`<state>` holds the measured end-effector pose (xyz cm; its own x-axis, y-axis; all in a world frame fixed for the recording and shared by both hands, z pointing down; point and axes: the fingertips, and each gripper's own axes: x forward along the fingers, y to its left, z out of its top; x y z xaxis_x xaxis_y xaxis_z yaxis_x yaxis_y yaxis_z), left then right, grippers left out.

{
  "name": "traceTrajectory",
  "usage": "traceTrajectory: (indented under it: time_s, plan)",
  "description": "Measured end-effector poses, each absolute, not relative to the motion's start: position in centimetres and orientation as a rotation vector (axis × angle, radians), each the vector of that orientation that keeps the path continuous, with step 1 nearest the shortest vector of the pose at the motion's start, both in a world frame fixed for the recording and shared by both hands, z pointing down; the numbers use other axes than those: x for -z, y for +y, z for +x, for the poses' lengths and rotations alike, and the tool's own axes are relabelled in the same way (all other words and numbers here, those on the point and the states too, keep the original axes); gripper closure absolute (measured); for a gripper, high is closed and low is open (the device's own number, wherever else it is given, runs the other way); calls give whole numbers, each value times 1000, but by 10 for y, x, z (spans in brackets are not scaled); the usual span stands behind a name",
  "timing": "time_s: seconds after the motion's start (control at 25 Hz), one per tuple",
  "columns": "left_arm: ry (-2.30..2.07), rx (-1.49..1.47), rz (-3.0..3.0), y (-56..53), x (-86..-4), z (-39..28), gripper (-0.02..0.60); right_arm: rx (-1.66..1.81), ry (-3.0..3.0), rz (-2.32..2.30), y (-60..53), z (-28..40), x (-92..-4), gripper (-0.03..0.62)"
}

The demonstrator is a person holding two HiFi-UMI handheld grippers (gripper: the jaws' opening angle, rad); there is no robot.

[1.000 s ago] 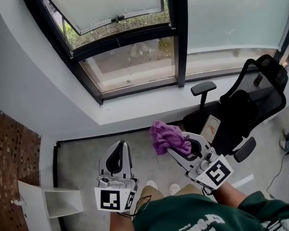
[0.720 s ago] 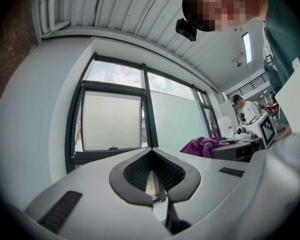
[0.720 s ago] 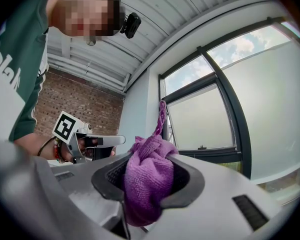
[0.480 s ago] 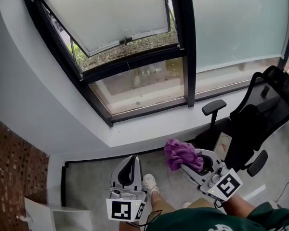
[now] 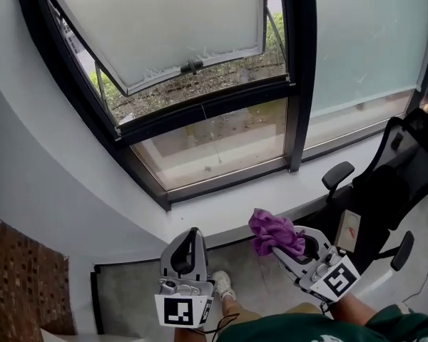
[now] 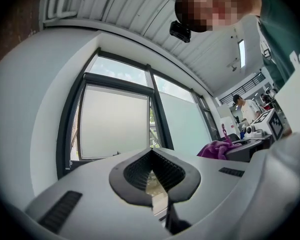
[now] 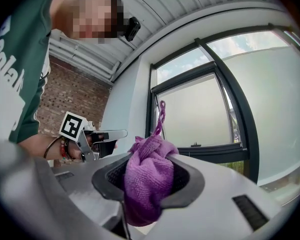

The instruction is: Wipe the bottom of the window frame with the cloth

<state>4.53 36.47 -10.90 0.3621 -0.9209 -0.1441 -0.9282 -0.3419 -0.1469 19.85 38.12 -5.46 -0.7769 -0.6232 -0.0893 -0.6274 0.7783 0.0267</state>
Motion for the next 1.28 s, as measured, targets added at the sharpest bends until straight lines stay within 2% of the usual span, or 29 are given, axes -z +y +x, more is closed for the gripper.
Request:
traceTrajectory:
  time_s: [0.36, 0.68, 0.96, 1.28]
  plan:
    - [1612, 7, -2513, 234, 110, -81, 575, 23, 2853, -1118, 262, 66, 59, 441]
    - [1593, 25, -2583, 153, 84, -156, 575, 17, 2831, -1180, 183, -10, 57, 441]
    - [1587, 42, -2646, 104, 56, -191, 575, 51, 2805, -1267, 137, -39, 43, 441]
    - [1563, 14, -2722, 82, 26, -194, 575, 85, 2816, -1247, 121, -56, 31, 442]
